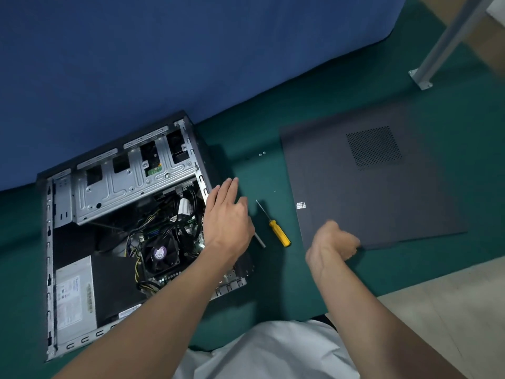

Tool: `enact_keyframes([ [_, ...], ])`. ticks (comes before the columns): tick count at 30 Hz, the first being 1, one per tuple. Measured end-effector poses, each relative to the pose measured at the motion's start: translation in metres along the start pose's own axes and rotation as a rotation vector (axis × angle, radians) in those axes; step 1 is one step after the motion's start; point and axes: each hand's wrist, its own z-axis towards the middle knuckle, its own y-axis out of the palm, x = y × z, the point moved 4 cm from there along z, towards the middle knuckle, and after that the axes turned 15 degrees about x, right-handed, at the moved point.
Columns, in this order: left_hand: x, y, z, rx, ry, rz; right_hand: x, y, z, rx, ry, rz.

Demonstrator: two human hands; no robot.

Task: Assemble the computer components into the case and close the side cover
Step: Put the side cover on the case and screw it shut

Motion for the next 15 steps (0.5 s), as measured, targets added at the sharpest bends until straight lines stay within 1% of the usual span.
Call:
enact_keyframes([
  [2, -0.001, 0.000, -0.001, 0.014, 0.005, -0.019, 0.001, -0.007, 0.001, 0.033, 0.117, -0.017],
  [4, -0.001, -0.001, -0.003, 0.031, 0.004, -0.039, 0.004, -0.013, -0.003, -0.007, 0.222, 0.034],
  [5, -0.001, -0.001, -0.004, 0.037, 0.003, -0.051, 0.005, -0.013, -0.006, -0.053, 0.263, 0.102],
  [8, -0.001, -0.003, -0.006, 0.044, 0.006, -0.103, 0.002, -0.011, -0.016, -0.295, 0.347, 0.397],
  [10, -0.002, -0.005, -0.008, 0.050, -0.009, -0.157, -0.006, -0.013, -0.026, -0.482, 0.396, 0.521],
  [13, -0.004, -0.008, -0.009, 0.032, -0.071, -0.279, -0.025, -0.020, -0.042, -0.749, 0.417, 0.593],
  [15, -0.005, -0.011, -0.011, 0.011, -0.126, -0.377, -0.041, -0.027, -0.052, -0.844, 0.368, 0.581],
])
